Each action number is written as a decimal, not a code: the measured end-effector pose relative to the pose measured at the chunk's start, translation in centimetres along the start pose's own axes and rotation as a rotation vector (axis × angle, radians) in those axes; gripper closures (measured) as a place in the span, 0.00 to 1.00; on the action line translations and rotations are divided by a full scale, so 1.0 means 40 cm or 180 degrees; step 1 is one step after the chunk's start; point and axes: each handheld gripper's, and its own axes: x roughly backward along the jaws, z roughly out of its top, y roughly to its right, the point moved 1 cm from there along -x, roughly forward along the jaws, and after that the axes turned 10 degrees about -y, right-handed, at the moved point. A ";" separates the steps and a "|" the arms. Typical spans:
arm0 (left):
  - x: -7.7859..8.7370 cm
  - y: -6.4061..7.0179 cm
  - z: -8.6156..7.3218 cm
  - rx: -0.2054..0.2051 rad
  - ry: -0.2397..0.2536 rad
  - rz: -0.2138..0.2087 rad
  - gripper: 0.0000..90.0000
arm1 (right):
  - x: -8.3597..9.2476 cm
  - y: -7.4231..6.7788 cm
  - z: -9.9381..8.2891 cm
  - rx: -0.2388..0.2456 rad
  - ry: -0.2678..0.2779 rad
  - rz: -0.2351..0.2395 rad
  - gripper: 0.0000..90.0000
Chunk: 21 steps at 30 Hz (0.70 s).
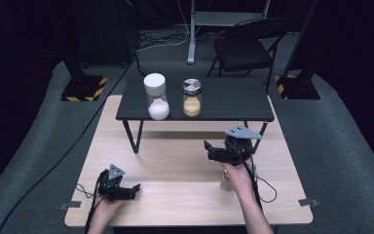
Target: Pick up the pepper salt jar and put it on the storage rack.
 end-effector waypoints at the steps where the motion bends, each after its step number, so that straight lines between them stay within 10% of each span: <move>1: 0.000 0.000 0.000 0.0000 0.0000 0.0000 0.00 | 0.000 0.001 -0.004 0.0006 0.0003 -0.0007 0.09; 21: 0.000 0.000 0.000 -0.0002 -0.0003 0.0001 0.00 | 0.008 0.021 -0.075 -0.0071 0.0015 -0.0029 0.09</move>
